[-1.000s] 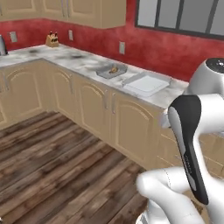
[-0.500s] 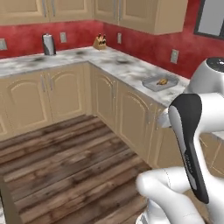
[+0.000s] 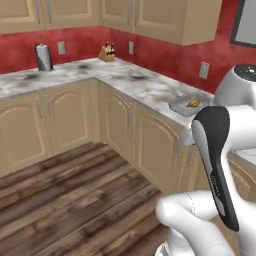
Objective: Place one tomato and one chicken drumstick in each tupperware on the nearby counter, to pack two identical lunches.
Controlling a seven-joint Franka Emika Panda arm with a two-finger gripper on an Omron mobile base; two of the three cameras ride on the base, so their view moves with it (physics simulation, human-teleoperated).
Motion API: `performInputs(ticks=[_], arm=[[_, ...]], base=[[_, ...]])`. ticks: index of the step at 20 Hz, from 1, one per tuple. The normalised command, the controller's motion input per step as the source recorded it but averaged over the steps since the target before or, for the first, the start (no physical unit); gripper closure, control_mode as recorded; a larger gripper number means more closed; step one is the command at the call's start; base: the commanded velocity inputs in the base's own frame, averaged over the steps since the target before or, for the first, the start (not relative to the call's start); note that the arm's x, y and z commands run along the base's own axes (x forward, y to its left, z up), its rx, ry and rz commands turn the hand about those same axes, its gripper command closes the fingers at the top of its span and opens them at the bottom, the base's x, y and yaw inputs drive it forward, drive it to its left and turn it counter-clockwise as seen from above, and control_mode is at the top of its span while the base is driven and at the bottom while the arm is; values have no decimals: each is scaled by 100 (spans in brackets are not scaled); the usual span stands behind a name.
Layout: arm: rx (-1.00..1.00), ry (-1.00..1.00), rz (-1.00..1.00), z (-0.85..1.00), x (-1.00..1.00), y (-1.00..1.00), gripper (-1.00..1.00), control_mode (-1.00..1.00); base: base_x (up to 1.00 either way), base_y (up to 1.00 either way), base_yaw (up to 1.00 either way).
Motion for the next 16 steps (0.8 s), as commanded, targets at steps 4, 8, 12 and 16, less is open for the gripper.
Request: performInputs(ticks=[4, 8, 12, 16], arm=[[0, 0, 0, 0, 0, 0, 100, 100], [0, 0, 0, 0, 0, 0, 100, 100], [0, 0, 0, 0, 0, 0, 100, 100], [0, 0, 0, 0, 0, 0, 100, 100]], base=[[54, 1, -47], [50, 0, -66], [49, 6, -72], [63, 39, -71]])
